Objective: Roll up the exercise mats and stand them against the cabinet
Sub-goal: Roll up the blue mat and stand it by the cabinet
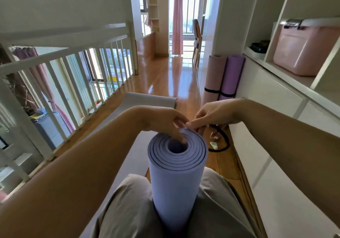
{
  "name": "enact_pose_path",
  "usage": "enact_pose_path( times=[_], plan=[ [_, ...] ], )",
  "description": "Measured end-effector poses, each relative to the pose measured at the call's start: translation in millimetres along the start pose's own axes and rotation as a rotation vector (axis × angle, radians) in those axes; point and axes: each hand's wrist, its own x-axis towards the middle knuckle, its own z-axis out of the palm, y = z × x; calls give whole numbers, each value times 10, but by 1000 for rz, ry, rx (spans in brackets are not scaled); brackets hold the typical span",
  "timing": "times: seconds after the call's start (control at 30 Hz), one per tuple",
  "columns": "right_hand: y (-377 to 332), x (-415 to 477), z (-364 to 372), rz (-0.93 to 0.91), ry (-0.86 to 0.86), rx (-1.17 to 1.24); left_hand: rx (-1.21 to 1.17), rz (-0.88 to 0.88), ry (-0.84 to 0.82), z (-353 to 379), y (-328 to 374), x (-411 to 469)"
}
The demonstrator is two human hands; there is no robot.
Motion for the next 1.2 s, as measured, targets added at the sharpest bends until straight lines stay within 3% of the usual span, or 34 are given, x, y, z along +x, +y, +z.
enact_pose_path(
  times=[0.07,0.13,0.2,0.37,0.5,0.57,0.63,0.7,0.83,0.9,1.0,1.07,1.2],
  plan=[
    [14,0,-62,-110,123,67,-303,-13,55,-78,-92,-75],
    [-1,8,-100,-210,223,174,-486,-26,221,-135,-188,-105],
    [-56,4,-106,-296,286,317,-510,-59,368,-129,-246,-93],
    [-208,-3,-76,-467,339,718,-663,16,517,59,-259,-78],
    [-193,10,-64,-514,345,1063,-1361,107,611,71,-334,-85],
    [-149,9,-40,-443,381,909,-1663,174,585,32,-331,-122],
    [-121,26,-3,-374,402,697,-1784,253,511,-9,-308,-171],
    [-110,68,29,-375,319,781,-1829,393,368,-39,-290,-225],
    [-124,179,79,-488,84,1405,-1906,720,133,-22,-295,-269],
    [-176,209,108,-562,51,1672,-1992,846,86,-9,-295,-283],
    [-246,208,105,-663,24,1898,-1941,725,197,-4,-311,-270],
    [-257,161,65,-708,-55,1906,-1835,638,200,-4,-344,-252],
    [-264,-40,-83,-626,-44,1480,-1497,351,317,-172,-495,-371]
  ],
)
